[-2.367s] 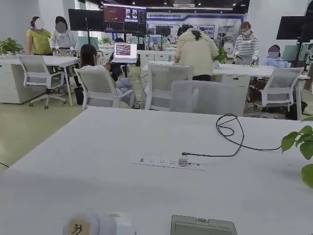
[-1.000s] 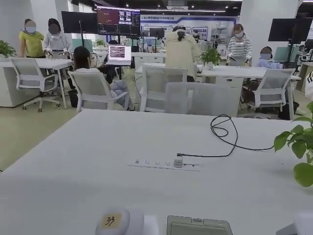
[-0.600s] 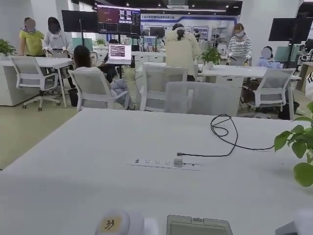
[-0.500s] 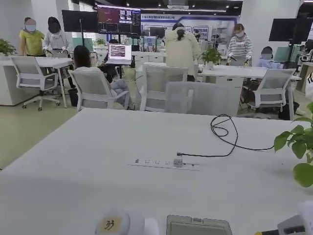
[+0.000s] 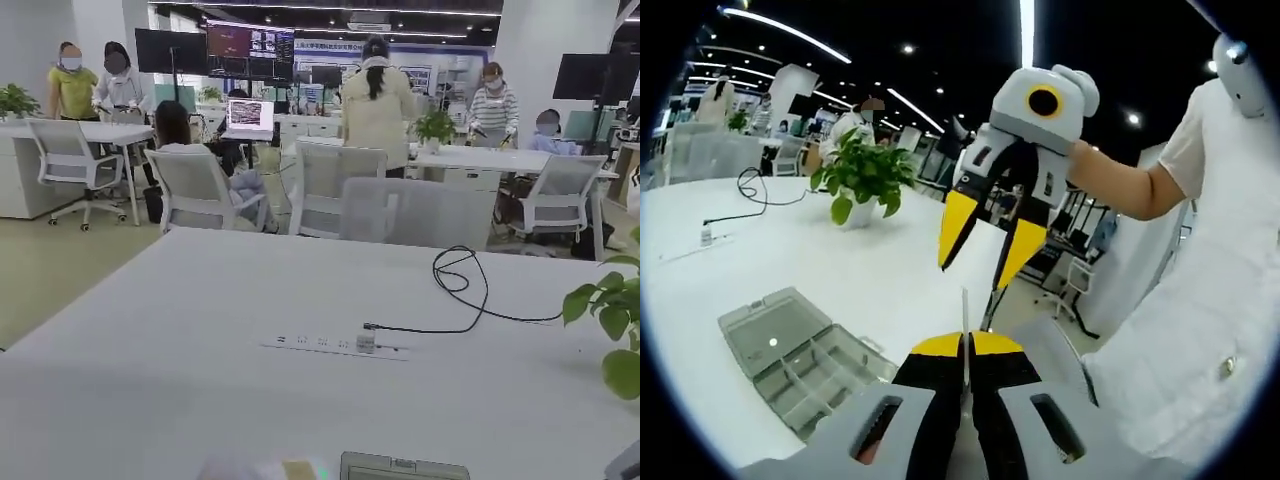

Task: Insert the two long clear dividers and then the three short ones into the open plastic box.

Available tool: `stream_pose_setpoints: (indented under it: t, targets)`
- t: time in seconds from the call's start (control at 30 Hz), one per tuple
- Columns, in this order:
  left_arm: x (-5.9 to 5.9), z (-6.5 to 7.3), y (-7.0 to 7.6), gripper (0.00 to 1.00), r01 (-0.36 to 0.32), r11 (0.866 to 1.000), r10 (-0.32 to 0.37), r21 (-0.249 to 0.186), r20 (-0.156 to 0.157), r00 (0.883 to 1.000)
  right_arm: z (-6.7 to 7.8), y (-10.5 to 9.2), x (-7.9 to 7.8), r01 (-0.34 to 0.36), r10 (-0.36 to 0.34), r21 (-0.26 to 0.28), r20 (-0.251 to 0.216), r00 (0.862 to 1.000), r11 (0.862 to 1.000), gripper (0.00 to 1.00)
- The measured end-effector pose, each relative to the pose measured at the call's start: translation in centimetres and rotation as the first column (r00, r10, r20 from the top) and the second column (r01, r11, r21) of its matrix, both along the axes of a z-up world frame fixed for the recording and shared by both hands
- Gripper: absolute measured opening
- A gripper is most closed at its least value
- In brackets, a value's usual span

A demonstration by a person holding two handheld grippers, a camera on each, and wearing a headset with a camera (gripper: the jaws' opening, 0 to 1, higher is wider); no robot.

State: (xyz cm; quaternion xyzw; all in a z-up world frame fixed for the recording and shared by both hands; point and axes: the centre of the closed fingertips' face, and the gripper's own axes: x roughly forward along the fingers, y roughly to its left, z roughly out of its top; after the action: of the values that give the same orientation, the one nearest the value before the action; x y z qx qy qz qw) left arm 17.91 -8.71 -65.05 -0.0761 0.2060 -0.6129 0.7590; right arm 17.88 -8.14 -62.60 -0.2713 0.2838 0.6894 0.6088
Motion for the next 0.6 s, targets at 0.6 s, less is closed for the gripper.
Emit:
stream_pose_setpoints:
  t: [0.6]
  targets:
    - [-1.6, 1.4, -0.3, 0.0, 0.087, 0.995, -0.082, -0.046, 0.096, 0.992, -0.2, 0.7, -2.0, -0.062, 0.064, 0.023, -0.15, 0.987, 0.998, 0.07]
